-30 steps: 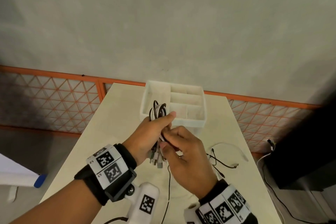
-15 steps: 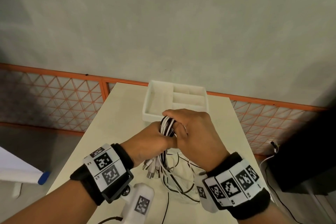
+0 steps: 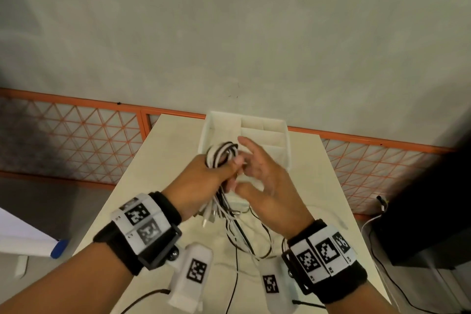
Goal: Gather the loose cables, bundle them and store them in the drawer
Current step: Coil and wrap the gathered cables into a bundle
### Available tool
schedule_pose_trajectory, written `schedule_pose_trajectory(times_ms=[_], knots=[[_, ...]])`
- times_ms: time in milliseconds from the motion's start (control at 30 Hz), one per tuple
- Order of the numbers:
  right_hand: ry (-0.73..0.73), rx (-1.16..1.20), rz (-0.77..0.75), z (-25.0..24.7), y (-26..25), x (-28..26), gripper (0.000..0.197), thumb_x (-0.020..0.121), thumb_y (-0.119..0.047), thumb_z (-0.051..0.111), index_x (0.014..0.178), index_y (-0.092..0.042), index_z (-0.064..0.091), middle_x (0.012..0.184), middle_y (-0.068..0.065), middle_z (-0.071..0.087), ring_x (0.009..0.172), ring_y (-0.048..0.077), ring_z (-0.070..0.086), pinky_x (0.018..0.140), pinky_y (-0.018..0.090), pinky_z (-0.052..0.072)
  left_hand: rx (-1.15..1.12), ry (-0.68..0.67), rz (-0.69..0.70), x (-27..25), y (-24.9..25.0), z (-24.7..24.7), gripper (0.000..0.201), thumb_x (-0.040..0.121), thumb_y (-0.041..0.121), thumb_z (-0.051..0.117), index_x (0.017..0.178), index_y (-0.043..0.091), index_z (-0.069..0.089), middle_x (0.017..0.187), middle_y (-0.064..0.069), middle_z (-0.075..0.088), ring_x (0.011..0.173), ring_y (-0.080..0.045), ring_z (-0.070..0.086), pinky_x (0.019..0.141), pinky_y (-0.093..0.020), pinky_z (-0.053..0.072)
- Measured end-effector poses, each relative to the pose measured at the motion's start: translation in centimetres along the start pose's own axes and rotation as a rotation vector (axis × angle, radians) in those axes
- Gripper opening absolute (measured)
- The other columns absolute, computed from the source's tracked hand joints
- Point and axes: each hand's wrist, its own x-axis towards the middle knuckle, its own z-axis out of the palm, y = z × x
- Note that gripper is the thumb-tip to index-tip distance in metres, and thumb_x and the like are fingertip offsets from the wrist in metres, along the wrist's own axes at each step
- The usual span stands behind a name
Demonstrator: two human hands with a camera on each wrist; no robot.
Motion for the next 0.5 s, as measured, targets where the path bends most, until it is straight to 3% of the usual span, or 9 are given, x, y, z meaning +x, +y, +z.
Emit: schedule_pose_trajectory(times_ms=[67, 100, 133, 200, 233, 300, 367, 433, 500], knots=[[-0.257, -0.033, 0.074, 0.4, 1.2, -0.6, 0.086, 0.084, -0.017, 0.074, 0.152, -0.041, 0.027, 0.134, -0.021, 0.058, 0.129, -0.004, 0.051, 0.106, 0.011, 0.036, -0.132, -0.034, 0.031, 0.2, 0.8, -1.0, 0.034, 0.091, 0.038, 0.061, 0.084, 0.006, 0.068, 0.067, -0.015, 0.058, 0.063, -0.023, 0.057, 0.066, -0.037, 0.054], [-0.317, -0.095, 0.103, 0.8, 2.1, -0.8, 0.083, 0.082, -0.020, 0.076, 0.149, -0.041, 0.033, 0.130, -0.020, 0.061, 0.125, -0.003, 0.054, 0.105, 0.015, 0.041, -0.186, -0.068, 0.058, 0.2, 1.2, -1.3, 0.033, 0.091, 0.038, 0.058, 0.085, 0.006, 0.066, 0.064, -0.012, 0.055, 0.060, -0.022, 0.055, 0.066, -0.036, 0.055], [-0.317, -0.158, 0.123, 1.3, 3.0, -1.0, 0.067, 0.080, -0.024, 0.076, 0.139, -0.037, 0.047, 0.120, -0.016, 0.067, 0.112, -0.001, 0.061, 0.099, 0.022, 0.049, -0.223, -0.096, 0.072, 0.2, 1.5, -1.4, 0.034, 0.091, 0.038, 0.057, 0.086, 0.006, 0.064, 0.062, -0.010, 0.051, 0.055, -0.020, 0.051, 0.066, -0.036, 0.056], [-0.224, -0.234, 0.182, 2.1, 4.2, -1.0, 0.023, 0.081, -0.029, 0.074, 0.102, -0.020, 0.071, 0.082, 0.001, 0.073, 0.073, 0.005, 0.065, 0.075, 0.035, 0.058, -0.250, -0.134, 0.079, -0.1, 1.9, -1.2, 0.036, 0.091, 0.040, 0.055, 0.088, 0.004, 0.061, 0.058, -0.006, 0.043, 0.047, -0.017, 0.041, 0.058, -0.034, 0.053], [-0.201, -0.241, 0.230, 2.2, 4.8, -0.8, 0.014, 0.081, -0.027, 0.073, 0.085, -0.014, 0.074, 0.066, 0.005, 0.068, 0.058, 0.006, 0.059, 0.063, 0.034, 0.054, -0.254, -0.141, 0.079, -0.2, 1.9, -1.2, 0.037, 0.092, 0.040, 0.054, 0.088, 0.004, 0.060, 0.056, -0.004, 0.038, 0.044, -0.015, 0.036, 0.053, -0.031, 0.049], [-0.214, -0.273, 0.324, 2.0, 5.6, -0.8, 0.014, 0.082, -0.020, 0.072, 0.070, -0.012, 0.076, 0.051, -0.004, 0.059, 0.043, 0.002, 0.051, 0.053, 0.027, 0.047, -0.250, -0.146, 0.061, -0.4, 1.8, -1.3, 0.036, 0.093, 0.040, 0.053, 0.087, 0.004, 0.058, 0.055, -0.001, 0.029, 0.042, -0.013, 0.028, 0.047, -0.028, 0.041], [-0.203, -0.388, 0.338, 1.2, 6.6, -0.6, 0.019, 0.080, -0.023, 0.070, 0.063, -0.017, 0.075, 0.048, -0.007, 0.060, 0.044, 0.002, 0.055, 0.056, 0.026, 0.049, -0.207, -0.161, 0.019, -0.5, 1.5, -1.6, 0.036, 0.093, 0.039, 0.053, 0.085, 0.005, 0.056, 0.054, 0.000, 0.025, 0.041, -0.012, 0.024, 0.045, -0.026, 0.036], [-0.111, -0.507, 0.358, 0.2, 7.4, -0.2, 0.033, 0.079, -0.042, 0.068, 0.057, -0.018, 0.070, 0.056, -0.002, 0.067, 0.056, 0.013, 0.065, 0.063, 0.033, 0.057, -0.120, -0.190, -0.050, -0.7, 1.1, -1.8, 0.036, 0.095, 0.039, 0.052, 0.083, 0.006, 0.056, 0.054, 0.000, 0.024, 0.042, -0.013, 0.021, 0.043, -0.024, 0.033], [-0.009, -0.644, 0.386, -0.5, 7.9, 0.2, 0.054, 0.083, -0.063, 0.060, 0.052, -0.020, 0.061, 0.059, -0.001, 0.066, 0.063, 0.023, 0.065, 0.063, 0.033, 0.055, -0.040, -0.194, -0.103, -0.7, 0.5, -1.8, 0.036, 0.097, 0.040, 0.052, 0.081, 0.008, 0.056, 0.054, 0.000, 0.024, 0.042, -0.013, 0.020, 0.042, -0.024, 0.031]])
